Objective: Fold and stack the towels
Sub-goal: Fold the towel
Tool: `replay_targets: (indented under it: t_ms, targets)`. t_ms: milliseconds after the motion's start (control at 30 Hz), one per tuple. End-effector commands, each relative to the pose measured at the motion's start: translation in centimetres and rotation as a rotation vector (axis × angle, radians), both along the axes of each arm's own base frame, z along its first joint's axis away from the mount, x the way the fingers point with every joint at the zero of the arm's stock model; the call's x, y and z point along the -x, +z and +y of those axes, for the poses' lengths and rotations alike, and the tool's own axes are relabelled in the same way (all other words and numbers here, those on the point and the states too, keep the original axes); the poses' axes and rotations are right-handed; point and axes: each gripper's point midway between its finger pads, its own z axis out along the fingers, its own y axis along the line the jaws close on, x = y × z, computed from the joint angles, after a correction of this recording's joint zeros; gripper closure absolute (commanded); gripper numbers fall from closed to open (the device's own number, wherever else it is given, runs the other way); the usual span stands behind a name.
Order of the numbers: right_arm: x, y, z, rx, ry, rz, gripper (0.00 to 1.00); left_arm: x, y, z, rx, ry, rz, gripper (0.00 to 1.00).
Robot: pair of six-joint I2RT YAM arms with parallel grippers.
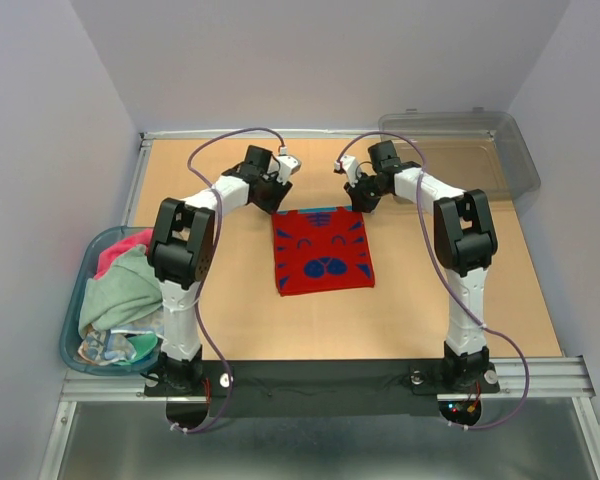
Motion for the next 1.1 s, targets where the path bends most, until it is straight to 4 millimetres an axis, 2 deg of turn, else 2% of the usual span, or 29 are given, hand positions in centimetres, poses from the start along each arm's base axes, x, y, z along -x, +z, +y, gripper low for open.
replay_targets:
  t_ms: [0,233,567,700,1067]
  targets:
    - [0.7,-1.8,-0.7,0.036,-0.010,0.054,0.93,-1.5,7.0,-0.8,0.076,-0.019,-0.141,0.48]
    - [0.8,-1.7,-0.6,0.027,-0.013,0.059,0.93,0.4,3.2,-0.4,0.003,-0.047,-0.015,0.48]
    - [1.0,-1.6,-0.7,0.029,-0.013,0.061,0.93,0.7,1.7,-1.4,-0.001,-0.065,0.030,0.48]
    - [1.2,-1.8,-0.6,0.026,-0.013,0.068,0.93,1.1,0.5,-1.8,0.004,-0.073,0.061,0.48]
    - [1.1,-1.9,-0.6,0.027,-0.014,0.068,0.93,1.4,-2.4,-0.5,-0.071,-0.020,0.116,0.50]
